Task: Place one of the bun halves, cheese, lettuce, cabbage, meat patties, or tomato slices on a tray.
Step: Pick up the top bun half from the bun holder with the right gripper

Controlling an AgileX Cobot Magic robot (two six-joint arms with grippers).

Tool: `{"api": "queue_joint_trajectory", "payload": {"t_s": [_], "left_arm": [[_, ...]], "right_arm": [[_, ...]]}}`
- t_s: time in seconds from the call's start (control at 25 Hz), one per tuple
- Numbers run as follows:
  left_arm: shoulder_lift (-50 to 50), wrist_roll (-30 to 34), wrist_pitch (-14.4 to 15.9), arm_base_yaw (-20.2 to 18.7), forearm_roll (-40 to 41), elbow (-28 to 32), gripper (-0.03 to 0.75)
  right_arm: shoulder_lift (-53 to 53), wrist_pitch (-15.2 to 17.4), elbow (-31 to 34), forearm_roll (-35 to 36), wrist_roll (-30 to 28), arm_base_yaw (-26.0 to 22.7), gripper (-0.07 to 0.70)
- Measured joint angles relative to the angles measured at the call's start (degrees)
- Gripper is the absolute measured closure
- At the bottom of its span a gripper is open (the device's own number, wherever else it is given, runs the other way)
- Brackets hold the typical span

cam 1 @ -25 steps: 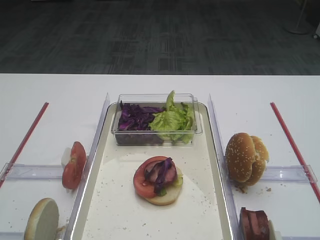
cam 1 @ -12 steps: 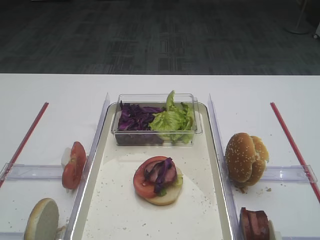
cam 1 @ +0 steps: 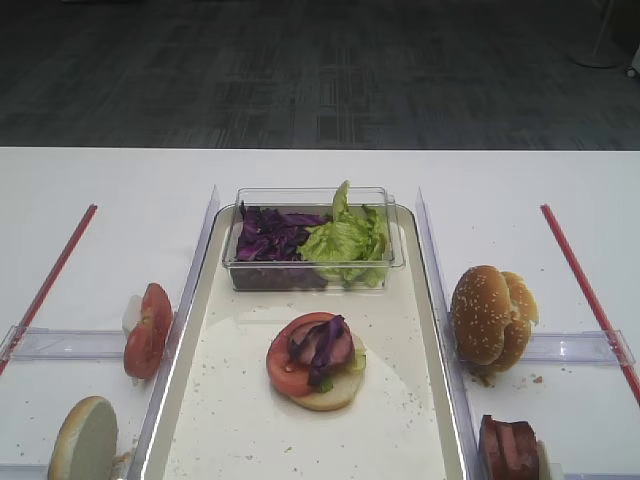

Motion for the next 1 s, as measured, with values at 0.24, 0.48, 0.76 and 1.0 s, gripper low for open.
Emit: {"api": "queue_joint_trajectory", "payload": {"t_s": [0.24, 0.48, 0.76, 1.0], "left_arm": [[0.0, 0.0, 0.0, 0.0, 0.0, 0.0, 0.118], [0.0, 0.0, 0.0, 0.0, 0.0, 0.0, 0.118], [0.0, 0.0, 0.0, 0.0, 0.0, 0.0, 0.118], [0.0, 0.0, 0.0, 0.0, 0.0, 0.0, 0.118]], "right_arm": [[1.1, -0.2, 0.0, 0.1, 0.0, 0.0, 0.123], [1.5, -0.9, 0.0, 0.1, 0.0, 0.0, 0.123], [7.4, -1.1, -7.0, 0.1, 0.0, 0.0, 0.122], [16.6, -1.8, -16.8, 0.1, 0.0, 0.0, 0.122]]}}
